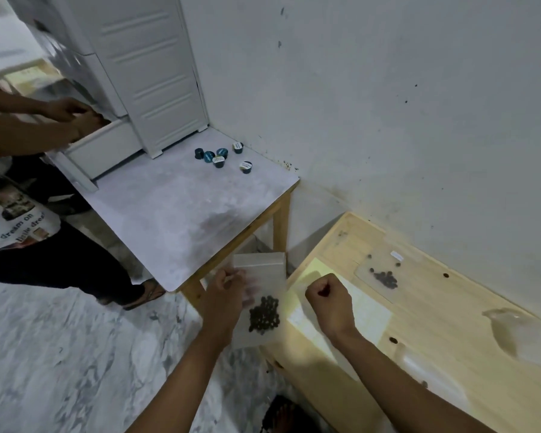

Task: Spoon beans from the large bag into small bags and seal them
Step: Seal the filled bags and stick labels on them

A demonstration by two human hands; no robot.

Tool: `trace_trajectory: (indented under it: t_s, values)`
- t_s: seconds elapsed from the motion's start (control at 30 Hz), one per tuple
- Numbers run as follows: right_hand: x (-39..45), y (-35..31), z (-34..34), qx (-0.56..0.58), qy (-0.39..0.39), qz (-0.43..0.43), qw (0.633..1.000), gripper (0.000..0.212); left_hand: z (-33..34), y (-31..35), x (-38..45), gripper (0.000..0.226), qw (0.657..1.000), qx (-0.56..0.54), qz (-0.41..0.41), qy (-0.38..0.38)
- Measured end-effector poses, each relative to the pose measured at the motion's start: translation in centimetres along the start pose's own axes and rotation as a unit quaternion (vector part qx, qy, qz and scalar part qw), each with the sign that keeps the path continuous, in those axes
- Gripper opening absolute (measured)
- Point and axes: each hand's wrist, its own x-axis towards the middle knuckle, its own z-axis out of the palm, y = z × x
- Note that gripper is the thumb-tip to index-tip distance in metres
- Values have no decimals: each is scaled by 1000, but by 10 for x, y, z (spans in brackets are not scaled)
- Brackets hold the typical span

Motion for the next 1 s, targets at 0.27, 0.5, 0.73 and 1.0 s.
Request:
trace_trajectory:
  t_s: [0.27,0.5,0.73,1.0]
  values:
    - [-7,-36,-63,9,-11,-128,992,10,82,16,-10,16,991,21,12,-129]
    - [-7,-37,-100,22,62,-111,992,6,137,23,-26,11,979,90,79,-166]
    - [-8,-28,-117,-2,122,-89,989,9,161,18,-29,12,966,129,105,-197]
    - [-8,-22,-126,-64,214,-57,973,40,170,22,-30,8,960,89,109,-243]
